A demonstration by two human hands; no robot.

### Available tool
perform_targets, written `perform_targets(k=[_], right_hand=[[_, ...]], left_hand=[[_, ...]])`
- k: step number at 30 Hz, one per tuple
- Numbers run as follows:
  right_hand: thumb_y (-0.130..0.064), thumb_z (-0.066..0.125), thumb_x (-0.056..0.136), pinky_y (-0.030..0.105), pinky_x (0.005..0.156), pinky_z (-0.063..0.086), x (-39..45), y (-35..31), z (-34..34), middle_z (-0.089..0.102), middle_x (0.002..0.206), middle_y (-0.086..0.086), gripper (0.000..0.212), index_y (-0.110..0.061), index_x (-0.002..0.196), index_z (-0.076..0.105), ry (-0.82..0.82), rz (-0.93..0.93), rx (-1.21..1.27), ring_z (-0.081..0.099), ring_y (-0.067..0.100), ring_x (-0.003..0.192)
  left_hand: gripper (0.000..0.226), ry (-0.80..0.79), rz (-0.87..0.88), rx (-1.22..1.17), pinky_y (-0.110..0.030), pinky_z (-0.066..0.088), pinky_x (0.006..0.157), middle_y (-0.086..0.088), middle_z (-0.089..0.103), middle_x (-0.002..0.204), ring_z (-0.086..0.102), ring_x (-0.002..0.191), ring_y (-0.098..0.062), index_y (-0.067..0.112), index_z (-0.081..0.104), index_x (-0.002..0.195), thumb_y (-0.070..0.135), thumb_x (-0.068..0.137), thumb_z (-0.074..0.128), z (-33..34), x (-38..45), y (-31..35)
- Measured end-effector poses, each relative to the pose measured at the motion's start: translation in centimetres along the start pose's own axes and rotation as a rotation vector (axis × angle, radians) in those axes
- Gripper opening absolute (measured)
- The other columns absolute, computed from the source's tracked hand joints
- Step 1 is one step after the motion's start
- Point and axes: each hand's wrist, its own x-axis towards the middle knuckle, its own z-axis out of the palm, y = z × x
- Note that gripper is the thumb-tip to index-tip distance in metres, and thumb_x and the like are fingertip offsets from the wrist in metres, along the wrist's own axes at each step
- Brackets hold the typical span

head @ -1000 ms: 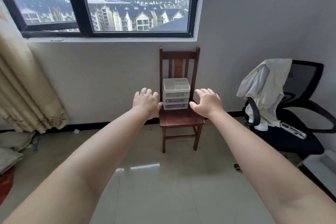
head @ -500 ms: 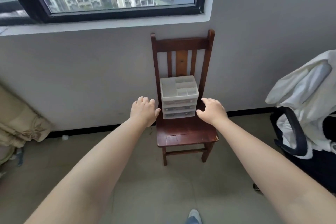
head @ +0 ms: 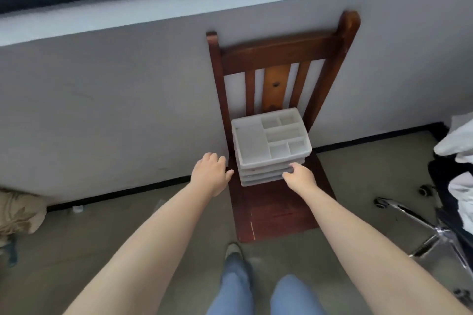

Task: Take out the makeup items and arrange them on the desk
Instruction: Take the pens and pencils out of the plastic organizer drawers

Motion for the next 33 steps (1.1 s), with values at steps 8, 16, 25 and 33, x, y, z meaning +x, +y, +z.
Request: perform_targets(k=[8,16,25,33], right_hand=[[-0.009,0.038,0.092,0.039,0.104,0.038,6.8,-1.4,4.2,0.043,0.137,0.019,0.041,-0.006,0.133,0.038,-0.054,0.401,0.666,0.043,0.033,0.125],[0.011,0.024,0.088,0.043,0.1,0.035,11.9,-1.1,7.3,0.052,0.087,0.007,0.045,-0.005,0.126,0.042,-0.033,0.635,1.359,0.046,0.032,0.121],[0.007,0.028,0.086,0.04,0.09,0.039,11.1,1.4,8.5,0.054,0.082,0.005,0.03,-0.014,0.076,0.048,-0.101,0.522,1.606,0.055,0.018,0.08],[-0.008,0.049,0.091,0.043,0.099,0.04,7.6,5.6,9.8,0.054,0.087,0.008,0.007,-0.011,0.097,0.047,-0.103,0.643,1.469,0.055,0.031,0.102]], left_hand=[[0.059,-0.086,0.219,-0.049,-0.032,0.011,0.114,-0.01,0.014,0.154,0.01,0.142,-0.024,0.005,0.016,0.144,0.027,0.095,0.041,3.0,8.9,-0.4],[0.072,-0.149,0.221,0.028,-0.035,0.002,0.116,-0.013,0.002,0.155,0.0,0.143,-0.026,0.002,0.003,0.144,0.027,0.093,0.046,6.3,12.5,-0.9],[0.071,-0.119,0.146,0.084,-0.035,0.002,0.115,-0.018,0.007,0.154,0.007,0.143,-0.026,-0.002,0.009,0.143,0.039,0.094,0.04,6.7,12.3,0.8],[0.071,-0.126,0.066,0.14,-0.036,0.002,0.116,-0.018,0.005,0.154,0.006,0.143,-0.028,-0.003,0.006,0.143,0.036,0.095,0.04,6.2,12.0,2.2]])
